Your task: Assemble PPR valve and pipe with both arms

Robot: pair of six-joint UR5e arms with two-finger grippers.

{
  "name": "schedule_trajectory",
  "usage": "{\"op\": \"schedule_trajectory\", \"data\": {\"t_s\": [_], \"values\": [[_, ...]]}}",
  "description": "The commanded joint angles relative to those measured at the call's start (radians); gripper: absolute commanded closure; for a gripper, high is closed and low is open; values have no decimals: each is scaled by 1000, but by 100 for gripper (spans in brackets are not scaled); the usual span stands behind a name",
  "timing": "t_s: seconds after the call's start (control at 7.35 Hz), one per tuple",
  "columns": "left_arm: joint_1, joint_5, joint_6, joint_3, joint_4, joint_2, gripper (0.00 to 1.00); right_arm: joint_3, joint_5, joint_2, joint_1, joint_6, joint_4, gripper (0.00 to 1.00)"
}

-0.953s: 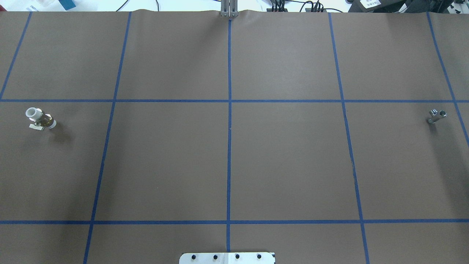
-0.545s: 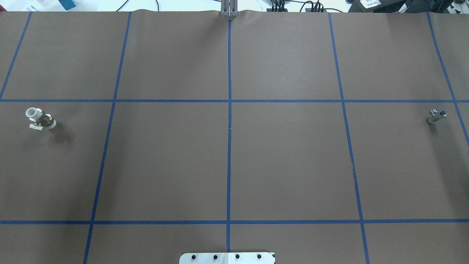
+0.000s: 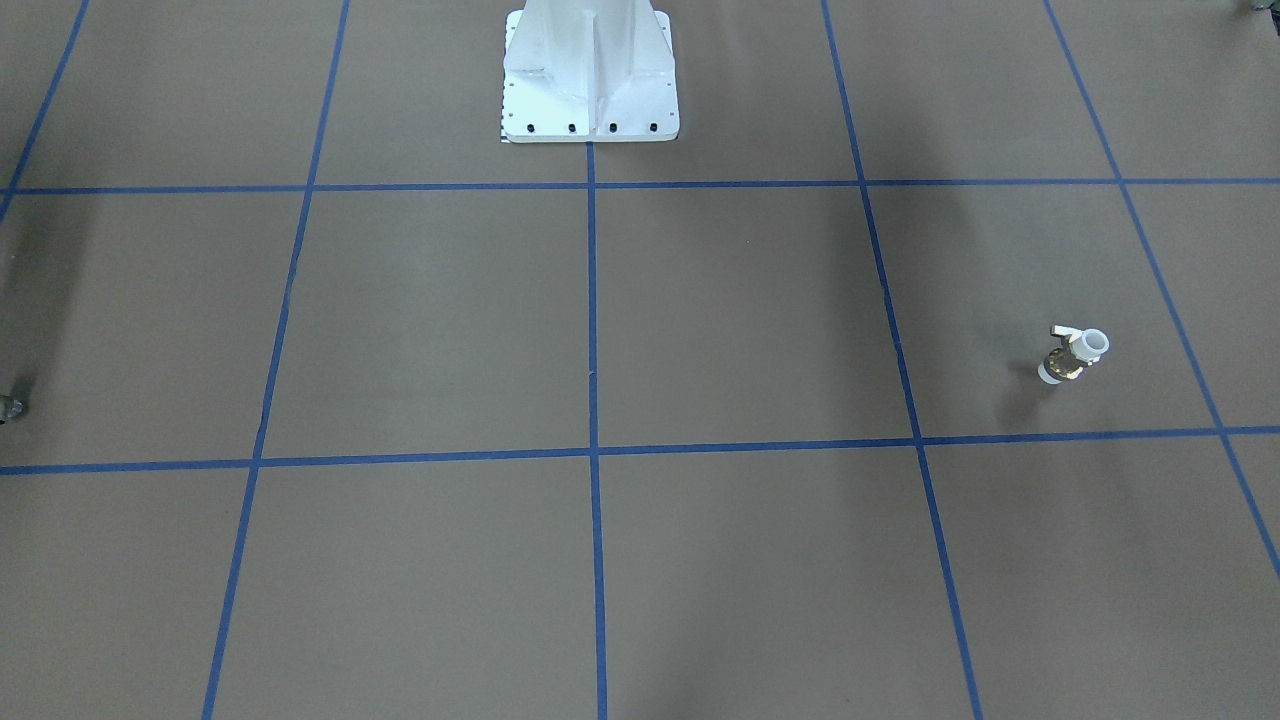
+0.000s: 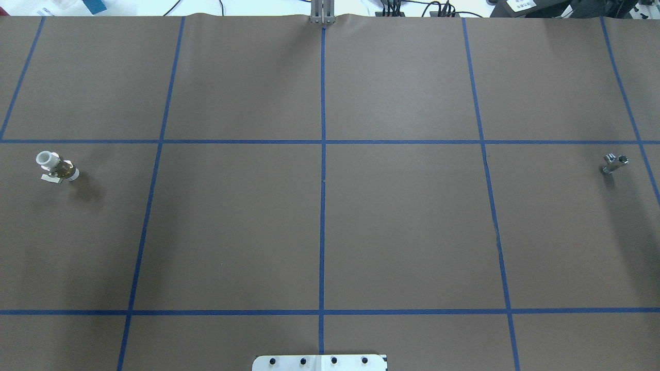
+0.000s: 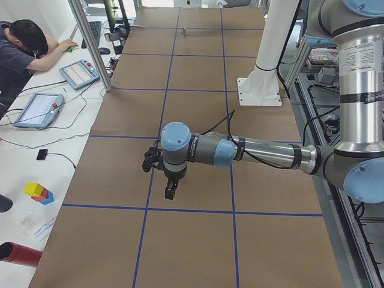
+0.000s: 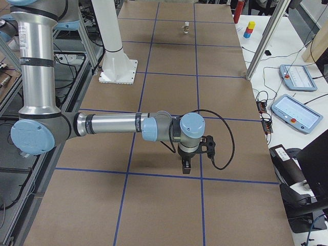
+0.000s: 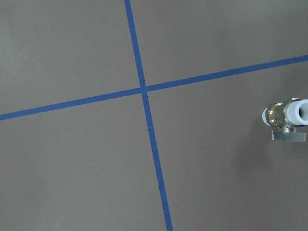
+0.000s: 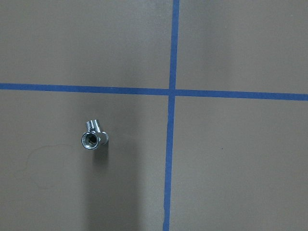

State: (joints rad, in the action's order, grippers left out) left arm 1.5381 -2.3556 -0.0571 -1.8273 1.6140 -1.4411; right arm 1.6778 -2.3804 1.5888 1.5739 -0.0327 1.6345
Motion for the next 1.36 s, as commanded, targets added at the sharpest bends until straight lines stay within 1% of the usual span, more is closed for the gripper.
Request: {"op": "schedule_trajectory", "data": {"t_s": [0.0, 0.14, 0.27, 0.41, 0.54, 0.82, 0.95, 1.09, 1.23], "values": [[-3, -14, 9, -4, -2, -5, 0, 17, 0, 10, 0, -1, -13, 1], [-15, -4, 11, -4, -6, -24, 0, 8, -2, 8, 0, 1, -45, 1], [-18, 1, 29, -1, -16, -50, 0, 14, -3, 8, 0, 1, -48, 1], [-32, 2, 96, -10, -16, -71, 0, 17, -6, 10, 0, 2, -50, 1], [-42, 1, 118, -21, -16, -78, 0, 13, -29, 8, 0, 7, -48, 1], [-88, 2, 176, -38, -16, -87, 0, 10, -42, 7, 0, 5, -48, 1], [-152, 2, 300, -58, -5, -88, 0, 10, -42, 7, 0, 5, -48, 1], [-232, 1, 422, -61, -2, -126, 0, 8, -42, 7, 0, 5, -48, 1], [-321, 30, 538, -61, 0, -163, 0, 6, -43, 7, 0, 5, -45, 1]]}}
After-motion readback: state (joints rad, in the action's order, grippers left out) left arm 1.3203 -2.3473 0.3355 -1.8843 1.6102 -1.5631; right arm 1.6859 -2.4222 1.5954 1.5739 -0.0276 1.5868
